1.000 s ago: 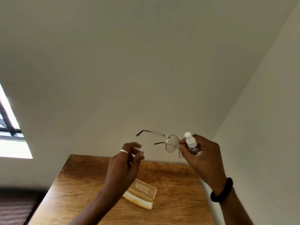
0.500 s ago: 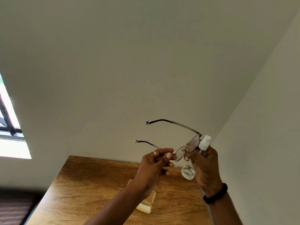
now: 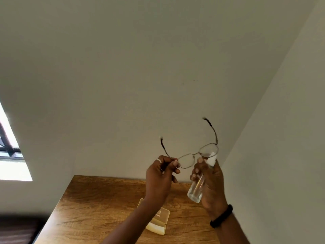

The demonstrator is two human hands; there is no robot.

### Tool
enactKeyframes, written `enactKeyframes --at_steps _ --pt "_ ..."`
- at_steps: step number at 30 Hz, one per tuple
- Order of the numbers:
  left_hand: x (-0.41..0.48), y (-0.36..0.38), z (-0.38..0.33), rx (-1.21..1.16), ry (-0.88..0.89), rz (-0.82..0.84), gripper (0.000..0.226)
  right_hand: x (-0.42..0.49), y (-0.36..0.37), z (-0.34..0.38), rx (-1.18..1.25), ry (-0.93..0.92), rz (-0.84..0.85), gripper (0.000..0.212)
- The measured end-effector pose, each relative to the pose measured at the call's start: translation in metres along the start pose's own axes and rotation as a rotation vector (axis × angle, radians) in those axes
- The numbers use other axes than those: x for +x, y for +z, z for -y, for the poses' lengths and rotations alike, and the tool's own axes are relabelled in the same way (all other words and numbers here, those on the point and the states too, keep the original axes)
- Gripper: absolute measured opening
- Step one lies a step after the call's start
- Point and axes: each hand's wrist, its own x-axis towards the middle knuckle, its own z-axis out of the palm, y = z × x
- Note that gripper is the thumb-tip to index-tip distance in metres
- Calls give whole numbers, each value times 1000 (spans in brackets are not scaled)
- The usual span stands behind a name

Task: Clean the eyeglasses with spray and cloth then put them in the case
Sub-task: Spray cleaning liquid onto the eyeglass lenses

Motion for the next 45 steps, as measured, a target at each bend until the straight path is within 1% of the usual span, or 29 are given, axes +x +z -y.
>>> enactKeyframes --at_steps 2,4,6,8,11,14,16,18,21,23,26,31,34,37,40,44,45 --pt "14 -12 2 226 210 -60 11 -10 0 -18 -59 106 -38 42" --pt "30 -30 2 400 436 -69 21 -22 1 -33 -169 164 -40 49" --pt "46 -48 2 512 620 -64 30 -35 5 -42 -334 92 10 60" --pt "60 -62 0 590 698 -74 35 -44 12 -48 -492 -59 92 68" --pt "77 -78 -5 679 741 -103 37 -50 28 -45 -704 -299 202 67" --pt "84 -86 -8 706 767 -138 39 -50 50 -29 -784 -468 245 67" --pt "82 -87 -10 685 790 -152 37 -50 65 -18 -804 -541 234 66" --pt "78 -85 -12 679 820 -157 31 -49 78 -13 -803 -570 222 65" --pt "74 -83 -14 657 853 -162 23 -46 93 -10 -841 -617 161 60" --pt "72 -83 -15 635 878 -163 23 -41 99 -11 -858 -599 128 62" --pt "70 -83 -15 632 889 -172 36 -37 101 -12 -918 -562 128 64" --pt "69 -83 -11 625 880 -173 41 -39 104 -11 -985 -535 121 70" --pt "67 -84 -8 624 870 -163 45 -38 102 -10 -946 -580 114 62" --pt "67 -83 -6 624 865 -159 47 -35 98 -10 -925 -573 113 56" --pt "67 -81 -6 615 857 -152 47 -36 95 -13 -952 -536 127 62" --pt "66 -78 -7 607 856 -147 45 -38 92 -15 -900 -501 132 74" --pt "66 -78 -7 611 856 -146 45 -38 92 -15 -903 -509 132 74"
